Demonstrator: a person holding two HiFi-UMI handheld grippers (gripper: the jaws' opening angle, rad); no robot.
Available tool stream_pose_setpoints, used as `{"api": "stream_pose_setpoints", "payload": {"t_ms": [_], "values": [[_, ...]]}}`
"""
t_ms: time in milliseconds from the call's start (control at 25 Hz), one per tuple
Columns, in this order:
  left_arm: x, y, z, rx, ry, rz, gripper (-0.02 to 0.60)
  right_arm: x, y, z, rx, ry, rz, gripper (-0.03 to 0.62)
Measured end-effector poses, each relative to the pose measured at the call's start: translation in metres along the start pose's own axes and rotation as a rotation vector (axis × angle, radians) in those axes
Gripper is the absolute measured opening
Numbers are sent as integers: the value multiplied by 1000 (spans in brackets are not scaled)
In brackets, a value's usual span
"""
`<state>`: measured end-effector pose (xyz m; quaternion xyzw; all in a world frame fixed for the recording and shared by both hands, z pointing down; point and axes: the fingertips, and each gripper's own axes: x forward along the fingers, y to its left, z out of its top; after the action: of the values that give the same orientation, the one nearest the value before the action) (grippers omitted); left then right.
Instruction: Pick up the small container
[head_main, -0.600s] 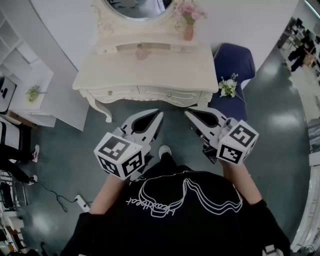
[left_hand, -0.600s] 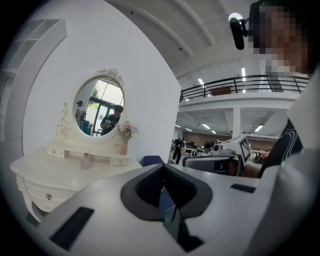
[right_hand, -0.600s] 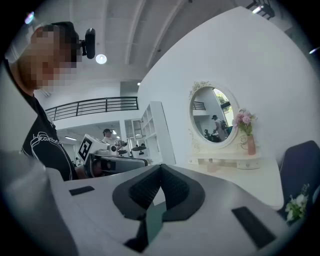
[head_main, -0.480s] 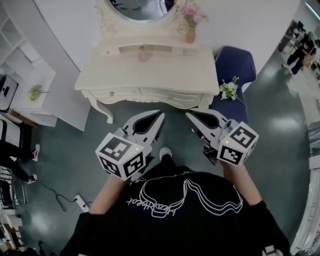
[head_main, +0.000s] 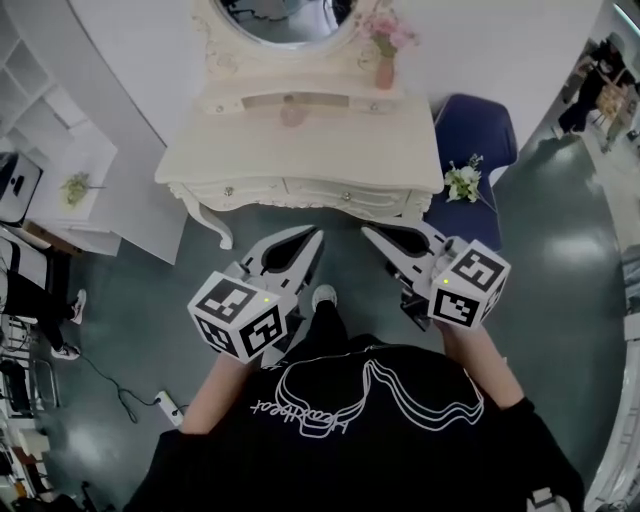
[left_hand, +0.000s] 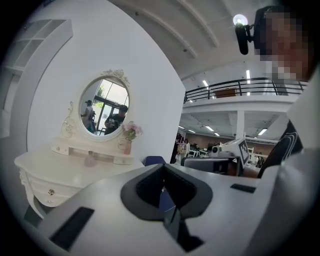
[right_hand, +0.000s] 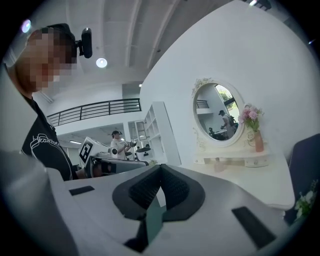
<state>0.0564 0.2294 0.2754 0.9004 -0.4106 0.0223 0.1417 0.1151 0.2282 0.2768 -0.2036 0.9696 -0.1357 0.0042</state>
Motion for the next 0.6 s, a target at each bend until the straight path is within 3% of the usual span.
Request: {"api": "stream_pose_setpoints", "payload": {"t_ms": [280, 600], "values": [[11, 27, -3, -38, 8, -2, 6, 22, -19, -7, 26, 16, 5, 5], [45, 89, 5, -75, 25, -15, 6, 70, -68, -4, 56, 28, -14, 5]]}}
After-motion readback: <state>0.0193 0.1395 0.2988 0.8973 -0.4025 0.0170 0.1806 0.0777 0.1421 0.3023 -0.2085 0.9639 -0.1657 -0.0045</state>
